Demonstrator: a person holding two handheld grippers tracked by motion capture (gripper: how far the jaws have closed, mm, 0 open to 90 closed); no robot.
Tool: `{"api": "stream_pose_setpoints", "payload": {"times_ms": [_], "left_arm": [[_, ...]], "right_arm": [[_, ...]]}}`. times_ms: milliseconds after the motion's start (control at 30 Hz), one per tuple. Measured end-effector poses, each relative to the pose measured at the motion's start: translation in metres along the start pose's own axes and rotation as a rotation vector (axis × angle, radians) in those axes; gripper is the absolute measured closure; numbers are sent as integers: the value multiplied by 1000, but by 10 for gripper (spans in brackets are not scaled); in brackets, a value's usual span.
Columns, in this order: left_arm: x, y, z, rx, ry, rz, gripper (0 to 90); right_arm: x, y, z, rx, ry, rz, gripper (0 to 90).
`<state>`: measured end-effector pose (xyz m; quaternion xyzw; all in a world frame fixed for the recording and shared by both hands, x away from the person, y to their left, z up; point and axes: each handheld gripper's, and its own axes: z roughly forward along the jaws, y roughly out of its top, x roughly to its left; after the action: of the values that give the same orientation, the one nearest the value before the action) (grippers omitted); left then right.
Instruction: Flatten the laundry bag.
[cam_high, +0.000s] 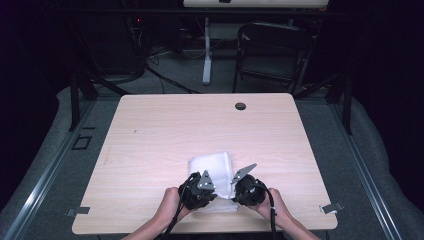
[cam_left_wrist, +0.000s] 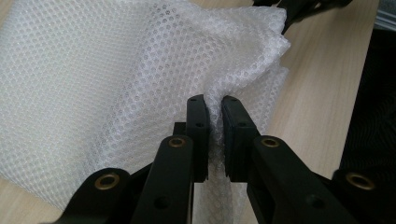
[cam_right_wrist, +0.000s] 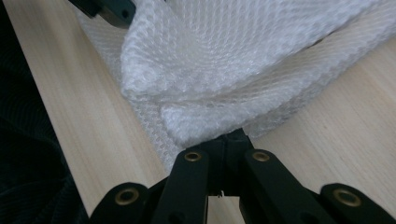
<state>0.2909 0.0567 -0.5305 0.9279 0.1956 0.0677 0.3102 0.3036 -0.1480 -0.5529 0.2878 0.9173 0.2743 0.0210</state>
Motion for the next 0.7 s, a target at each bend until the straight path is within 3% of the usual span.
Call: {"api": "stream_pose_setpoints", "payload": {"times_ms": [133, 200, 233, 267, 467, 533, 633, 700], "left_arm": [[0, 0, -1, 3, 9, -2, 827], [0, -1, -2, 2, 13, -4, 827], [0, -1, -3, 4, 21, -8, 827], [1, -1, -3, 2, 20, -13, 827], [4, -4, -9, 3, 45, -23, 826], [5, -5, -12, 2, 48, -29, 826], [5, -8, -17, -8, 60, -39, 826], [5, -9, -20, -42, 75, -55, 826]], "right_arm": [[1, 0, 9, 19, 1, 3, 900], [1, 0, 9, 18, -1, 5, 900], [-1, 1, 6, 48, -9, -19, 900], [0, -1, 8, 18, 10, 13, 900], [-2, -1, 7, 33, 9, 13, 900], [-3, -1, 4, 61, 3, 0, 900], [-3, -1, 5, 58, 7, 4, 900], [-3, -1, 5, 59, 1, -6, 900]]}}
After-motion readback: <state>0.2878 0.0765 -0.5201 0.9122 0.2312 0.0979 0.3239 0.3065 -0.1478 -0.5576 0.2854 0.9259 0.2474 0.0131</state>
